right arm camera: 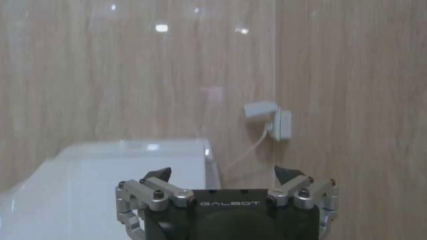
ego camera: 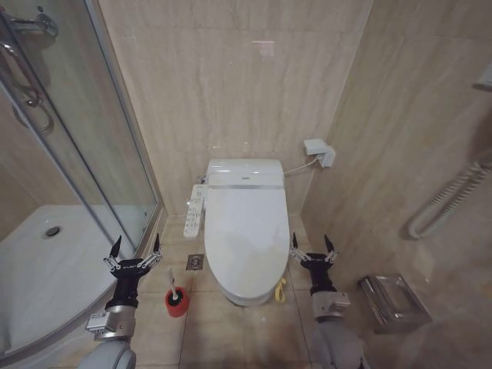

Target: Open the toilet lid, clean the toilet bowl with a toilet brush, close the toilet lid, and flush.

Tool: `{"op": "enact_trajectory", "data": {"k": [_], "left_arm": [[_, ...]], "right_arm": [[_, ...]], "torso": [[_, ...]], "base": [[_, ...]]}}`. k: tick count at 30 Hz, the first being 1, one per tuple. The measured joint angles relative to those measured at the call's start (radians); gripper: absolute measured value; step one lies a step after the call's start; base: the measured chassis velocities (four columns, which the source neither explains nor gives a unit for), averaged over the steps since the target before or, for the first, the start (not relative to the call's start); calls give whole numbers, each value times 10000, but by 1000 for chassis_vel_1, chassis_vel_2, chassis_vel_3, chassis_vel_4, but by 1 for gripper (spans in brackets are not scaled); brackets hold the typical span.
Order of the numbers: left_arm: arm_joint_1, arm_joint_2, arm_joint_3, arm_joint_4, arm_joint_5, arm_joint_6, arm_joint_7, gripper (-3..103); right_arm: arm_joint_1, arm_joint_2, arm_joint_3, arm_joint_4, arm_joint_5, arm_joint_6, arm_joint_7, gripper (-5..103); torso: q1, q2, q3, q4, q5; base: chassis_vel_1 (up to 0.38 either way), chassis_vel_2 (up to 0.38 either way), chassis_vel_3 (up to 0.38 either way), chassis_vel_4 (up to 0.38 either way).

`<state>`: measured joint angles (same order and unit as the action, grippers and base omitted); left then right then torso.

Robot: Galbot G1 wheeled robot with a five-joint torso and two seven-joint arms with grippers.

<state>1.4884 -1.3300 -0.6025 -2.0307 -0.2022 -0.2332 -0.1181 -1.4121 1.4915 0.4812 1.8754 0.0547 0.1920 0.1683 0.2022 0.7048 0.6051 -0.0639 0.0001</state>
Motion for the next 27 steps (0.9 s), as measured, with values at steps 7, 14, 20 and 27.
{"op": "enact_trajectory", "data": {"k": [7,14,20,27], "left_arm": [[-4,0,0,0,0,0,0,100],[-5,0,0,0,0,-1,0,100],[-4,0,0,0,0,0,0,100],[-3,0,0,0,0,0,0,100]], "right_arm": [[-448,-434,-104,-441,-386,-613,-43,100],[-918,-832,-143,-896,-780,-981,-259,100],[-1171,-1238,-298,-1357,-842,-724,-198,100],[-1319,-1392,-742,-1688,-1087,-490,-269,100]], "torso": [[7,-2,3,-1,0],[12,-3,5,-2,0],[7,-3,3,-2,1],[7,-3,3,-1,-1]], "base": [[19,-17,-26,20],[-28,17,29,-23],[0,0,0,0],[0,0,0,0]]}}
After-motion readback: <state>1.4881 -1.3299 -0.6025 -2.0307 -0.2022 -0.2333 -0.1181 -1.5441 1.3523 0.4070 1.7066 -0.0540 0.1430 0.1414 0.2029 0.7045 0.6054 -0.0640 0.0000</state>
